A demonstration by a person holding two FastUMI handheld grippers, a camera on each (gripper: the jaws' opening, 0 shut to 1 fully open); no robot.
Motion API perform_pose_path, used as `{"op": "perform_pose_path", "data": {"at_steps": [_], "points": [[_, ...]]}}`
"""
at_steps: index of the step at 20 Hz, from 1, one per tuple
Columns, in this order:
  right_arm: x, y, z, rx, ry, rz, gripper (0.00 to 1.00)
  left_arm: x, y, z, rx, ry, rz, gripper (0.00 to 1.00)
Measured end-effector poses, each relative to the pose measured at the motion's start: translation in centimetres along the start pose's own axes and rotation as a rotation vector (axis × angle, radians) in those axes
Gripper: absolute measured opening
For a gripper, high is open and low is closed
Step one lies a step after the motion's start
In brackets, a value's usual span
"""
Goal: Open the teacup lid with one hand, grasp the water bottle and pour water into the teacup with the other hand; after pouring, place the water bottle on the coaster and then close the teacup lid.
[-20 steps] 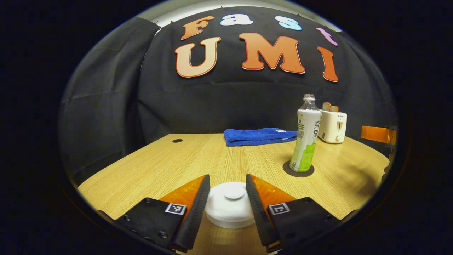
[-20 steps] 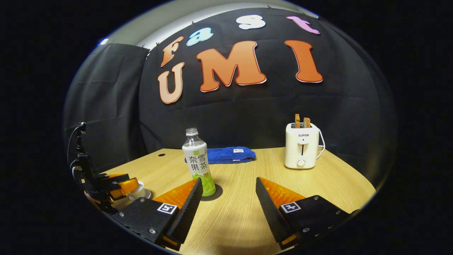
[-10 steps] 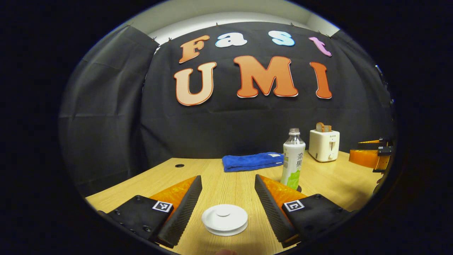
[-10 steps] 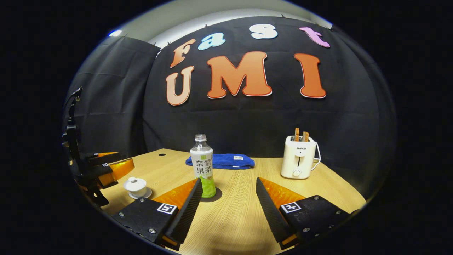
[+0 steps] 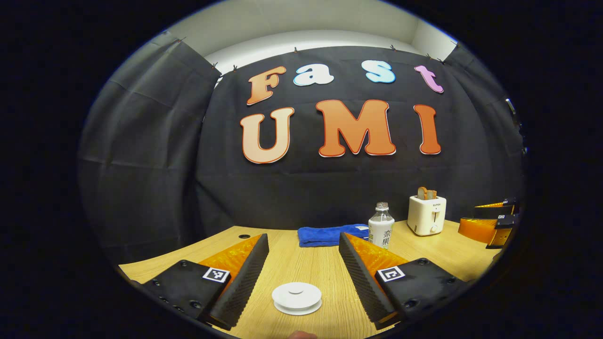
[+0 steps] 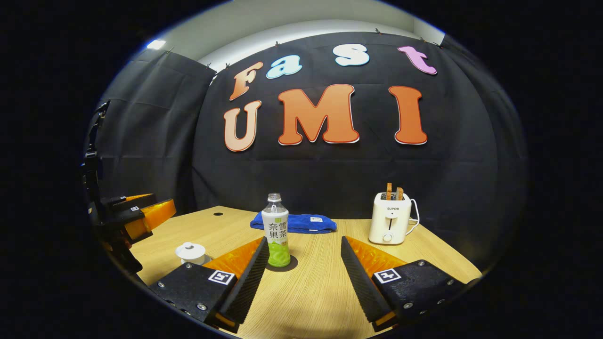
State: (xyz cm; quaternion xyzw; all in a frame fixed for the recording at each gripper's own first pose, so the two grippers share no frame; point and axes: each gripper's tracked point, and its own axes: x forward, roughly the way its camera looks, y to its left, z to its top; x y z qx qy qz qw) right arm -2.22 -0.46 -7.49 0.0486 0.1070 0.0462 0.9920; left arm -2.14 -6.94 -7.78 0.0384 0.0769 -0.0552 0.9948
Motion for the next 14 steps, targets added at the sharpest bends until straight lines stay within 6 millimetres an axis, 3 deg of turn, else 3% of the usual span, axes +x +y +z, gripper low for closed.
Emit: {"op": "perform_pose_path", "data": {"at_steps": [6, 12, 14], "points": [[-2.5, 1.1, 1.3, -0.021, -0.031, 0.005, 0.92, -2.4, 0.9, 1.7, -0.026, -0.028, 0.033, 0.95], [-1.9, 1.1, 2.2, -0.032, -0.038, -0.001, 0.92, -1.3, 0.3, 2.7, -0.04, -0.044, 0.018, 1.0], [-0.7, 0.8, 2.6, -0.029, -0.049, -0.005, 0.92, -0.1, 0.6, 3.2, -0.025, -0.067, 0.031, 0.95]]}}
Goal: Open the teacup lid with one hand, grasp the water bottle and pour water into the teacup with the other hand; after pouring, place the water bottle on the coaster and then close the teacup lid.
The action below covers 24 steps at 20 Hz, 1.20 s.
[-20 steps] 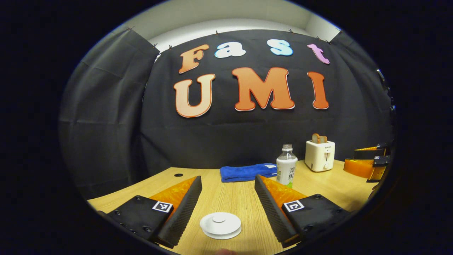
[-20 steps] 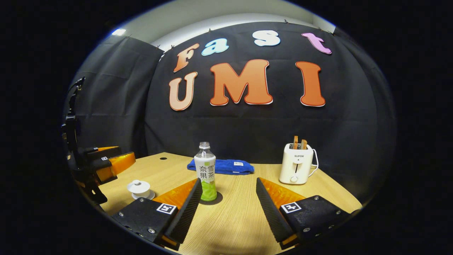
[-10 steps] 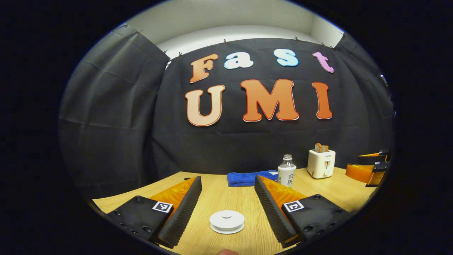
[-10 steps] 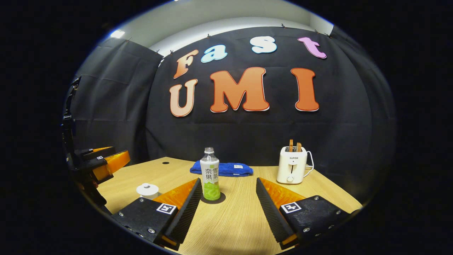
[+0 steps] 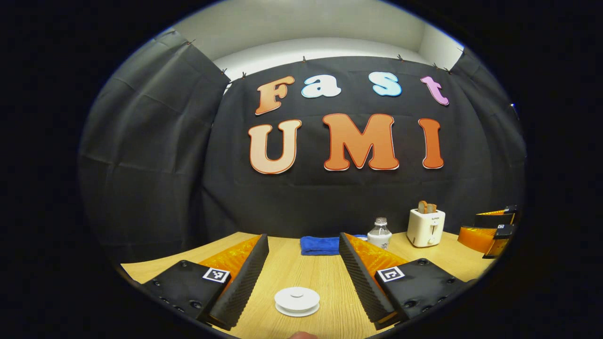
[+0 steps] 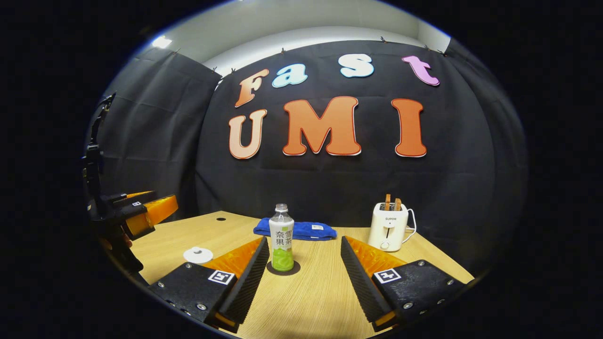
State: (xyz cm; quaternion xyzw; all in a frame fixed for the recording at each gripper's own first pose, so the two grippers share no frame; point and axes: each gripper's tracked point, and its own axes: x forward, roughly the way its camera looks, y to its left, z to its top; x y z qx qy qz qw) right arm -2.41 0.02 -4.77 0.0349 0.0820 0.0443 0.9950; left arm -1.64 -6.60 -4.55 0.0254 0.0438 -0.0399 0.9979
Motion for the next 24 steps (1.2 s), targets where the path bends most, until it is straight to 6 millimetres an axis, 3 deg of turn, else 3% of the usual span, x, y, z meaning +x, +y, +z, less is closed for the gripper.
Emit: {"op": "perform_pose_path", "data": {"at_steps": [5, 11, 14, 18, 24], "points": [[4.7, -0.9, 1.0, 0.002, -0.032, -0.003, 0.92, 5.0, -0.8, 0.4, -0.027, -0.03, -0.017, 0.98], [9.4, -2.1, 5.1, 0.018, -0.073, -0.018, 0.92, 10.5, -2.1, 1.7, -0.037, -0.013, -0.046, 0.97], [9.4, -2.7, 5.5, -0.005, -0.062, -0.029, 0.92, 11.2, -3.5, 2.3, -0.012, -0.009, -0.088, 0.97], [8.4, -4.3, 5.4, -0.067, -0.07, -0.101, 0.92, 10.4, -3.5, 2.2, -0.042, -0.017, -0.09, 0.95], [7.2, -2.6, 6.2, -0.038, -0.063, -0.053, 0.92, 9.4, -0.7, 1.5, -0.04, 0.029, -0.026, 0.97]]}}
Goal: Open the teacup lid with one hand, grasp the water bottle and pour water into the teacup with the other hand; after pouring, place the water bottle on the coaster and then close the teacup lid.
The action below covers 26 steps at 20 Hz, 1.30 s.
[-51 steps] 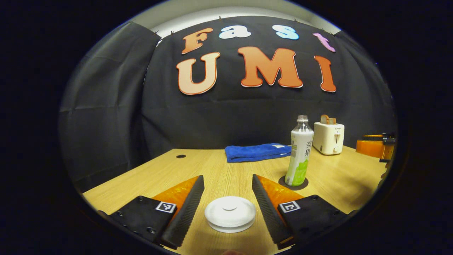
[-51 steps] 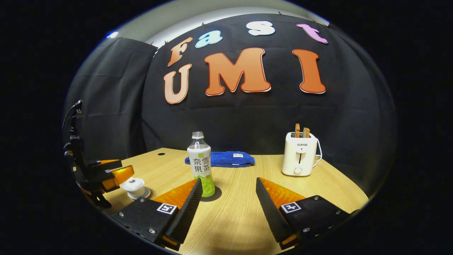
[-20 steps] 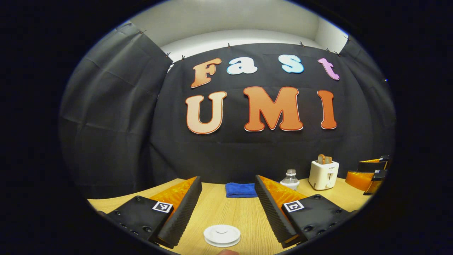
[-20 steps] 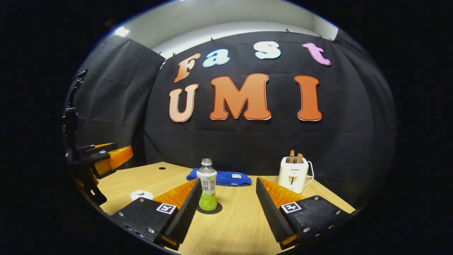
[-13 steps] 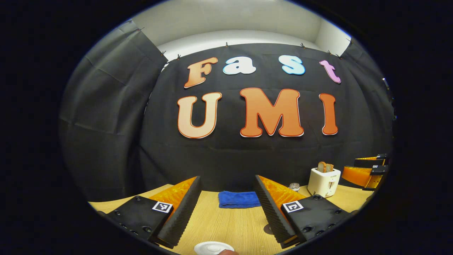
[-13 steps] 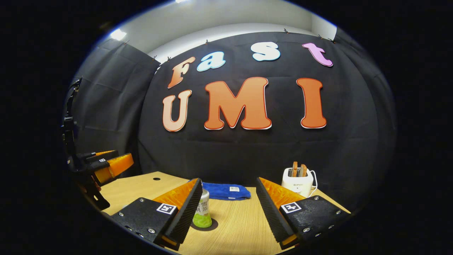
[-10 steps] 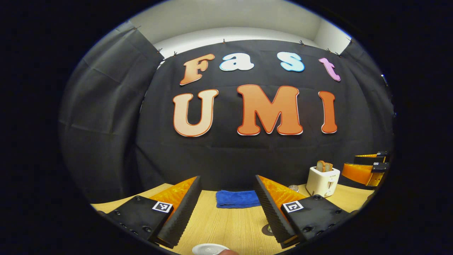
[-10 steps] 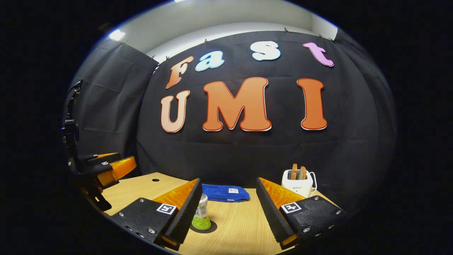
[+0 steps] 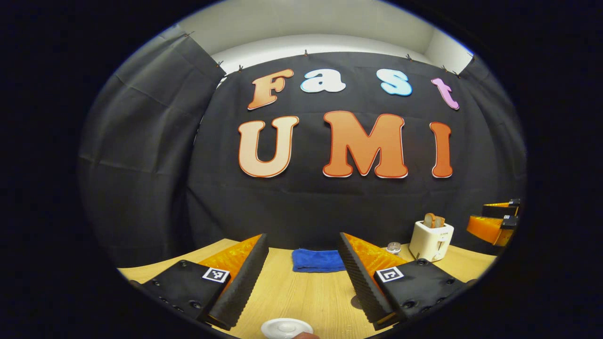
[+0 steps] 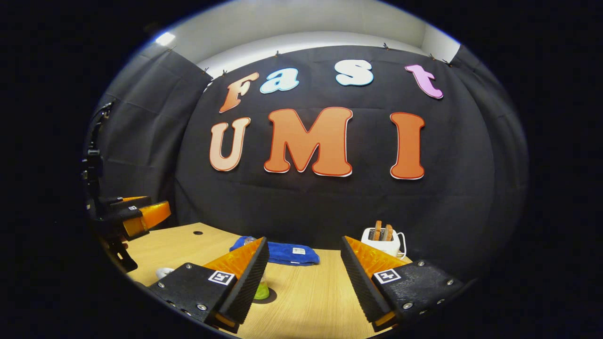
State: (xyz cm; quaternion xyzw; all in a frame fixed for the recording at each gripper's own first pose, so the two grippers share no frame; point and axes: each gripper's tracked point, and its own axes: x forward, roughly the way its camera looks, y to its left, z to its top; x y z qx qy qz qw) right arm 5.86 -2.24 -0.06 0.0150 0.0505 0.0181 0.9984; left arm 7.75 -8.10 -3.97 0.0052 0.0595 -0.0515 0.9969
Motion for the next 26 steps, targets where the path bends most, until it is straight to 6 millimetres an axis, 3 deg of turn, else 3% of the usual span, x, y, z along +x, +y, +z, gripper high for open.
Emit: {"op": "perform_pose_path", "data": {"at_steps": [5, 11, 19, 26], "points": [[-0.1, 2.6, 1.1, -0.025, -0.03, 0.049, 0.92, -1.1, 1.5, 2.0, 0.044, -0.041, 0.037, 0.96], [-0.1, 4.0, 1.3, -0.027, -0.021, 0.06, 0.92, -2.3, 2.6, 3.7, 0.068, -0.086, 0.057, 0.97], [-0.4, 4.3, 1.6, -0.022, -0.012, 0.063, 0.92, -2.5, 4.2, 5.1, 0.05, -0.115, 0.078, 0.95], [-0.1, 4.4, 1.2, -0.015, 0.004, 0.065, 0.92, -2.5, 4.8, 4.9, 0.053, -0.111, 0.088, 0.95]]}}
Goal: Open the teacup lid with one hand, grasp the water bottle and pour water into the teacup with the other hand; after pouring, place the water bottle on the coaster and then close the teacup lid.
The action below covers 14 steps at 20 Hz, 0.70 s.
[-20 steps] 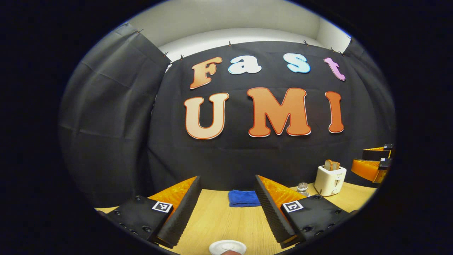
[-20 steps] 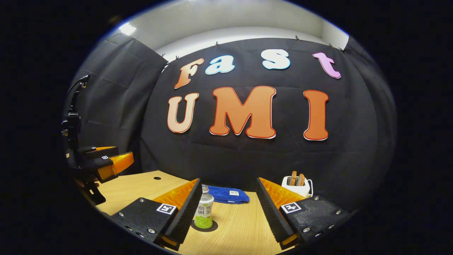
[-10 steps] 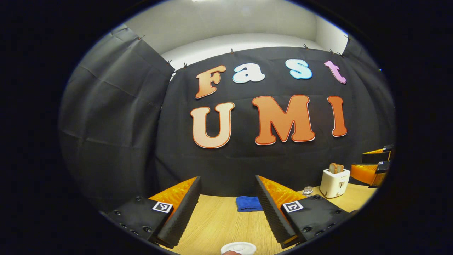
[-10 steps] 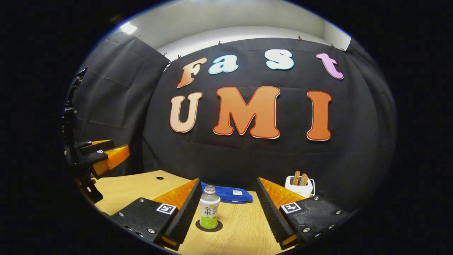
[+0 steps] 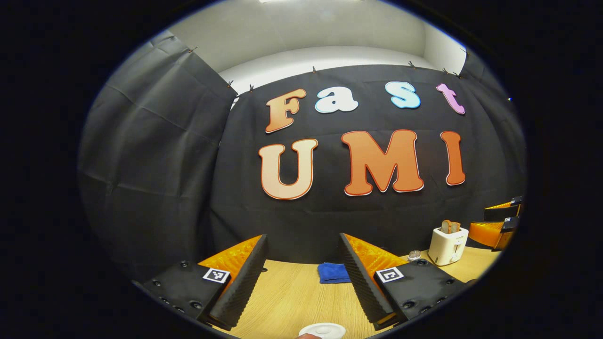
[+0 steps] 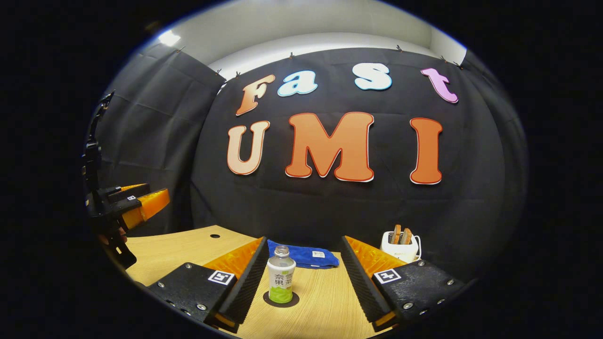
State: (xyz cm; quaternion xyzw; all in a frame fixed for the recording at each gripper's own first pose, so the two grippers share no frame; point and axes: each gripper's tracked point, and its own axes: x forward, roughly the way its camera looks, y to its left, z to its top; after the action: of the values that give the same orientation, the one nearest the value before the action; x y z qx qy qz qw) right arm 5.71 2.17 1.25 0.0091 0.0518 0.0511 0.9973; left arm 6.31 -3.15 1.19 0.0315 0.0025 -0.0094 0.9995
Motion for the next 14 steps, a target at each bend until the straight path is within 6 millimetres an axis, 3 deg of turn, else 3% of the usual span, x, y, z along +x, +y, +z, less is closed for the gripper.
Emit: {"op": "perform_pose_path", "data": {"at_steps": [13, 14], "points": [[0.7, 0.6, 0.0, -0.013, -0.018, 0.008, 0.92, 0.4, 0.7, -1.1, -0.006, 0.023, 0.011, 0.95], [0.8, 0.6, -0.1, -0.012, -0.016, 0.007, 0.96, 0.4, 0.7, -1.1, -0.006, 0.023, 0.011, 0.95]]}}
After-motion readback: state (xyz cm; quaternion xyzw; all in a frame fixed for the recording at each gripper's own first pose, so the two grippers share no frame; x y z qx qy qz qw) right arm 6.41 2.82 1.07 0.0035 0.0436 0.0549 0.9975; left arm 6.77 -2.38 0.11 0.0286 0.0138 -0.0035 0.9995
